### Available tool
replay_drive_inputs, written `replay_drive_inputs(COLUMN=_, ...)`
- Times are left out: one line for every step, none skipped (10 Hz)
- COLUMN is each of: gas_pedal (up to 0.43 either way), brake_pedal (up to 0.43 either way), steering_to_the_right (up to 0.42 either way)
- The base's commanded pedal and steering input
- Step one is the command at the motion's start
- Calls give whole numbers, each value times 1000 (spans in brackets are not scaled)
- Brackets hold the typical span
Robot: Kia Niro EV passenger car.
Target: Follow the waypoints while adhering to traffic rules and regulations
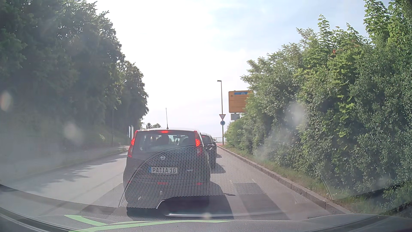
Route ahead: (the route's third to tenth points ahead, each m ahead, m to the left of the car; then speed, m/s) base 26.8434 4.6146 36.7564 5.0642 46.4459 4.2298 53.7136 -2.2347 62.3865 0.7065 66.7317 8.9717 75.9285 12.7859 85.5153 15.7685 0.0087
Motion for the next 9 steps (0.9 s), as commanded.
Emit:
replay_drive_inputs(gas_pedal=0, brake_pedal=335, steering_to_the_right=-13)
replay_drive_inputs(gas_pedal=0, brake_pedal=335, steering_to_the_right=-13)
replay_drive_inputs(gas_pedal=0, brake_pedal=335, steering_to_the_right=-13)
replay_drive_inputs(gas_pedal=0, brake_pedal=335, steering_to_the_right=-13)
replay_drive_inputs(gas_pedal=0, brake_pedal=335, steering_to_the_right=-13)
replay_drive_inputs(gas_pedal=0, brake_pedal=335, steering_to_the_right=-13)
replay_drive_inputs(gas_pedal=0, brake_pedal=335, steering_to_the_right=-13)
replay_drive_inputs(gas_pedal=0, brake_pedal=335, steering_to_the_right=-13)
replay_drive_inputs(gas_pedal=0, brake_pedal=335, steering_to_the_right=-13)
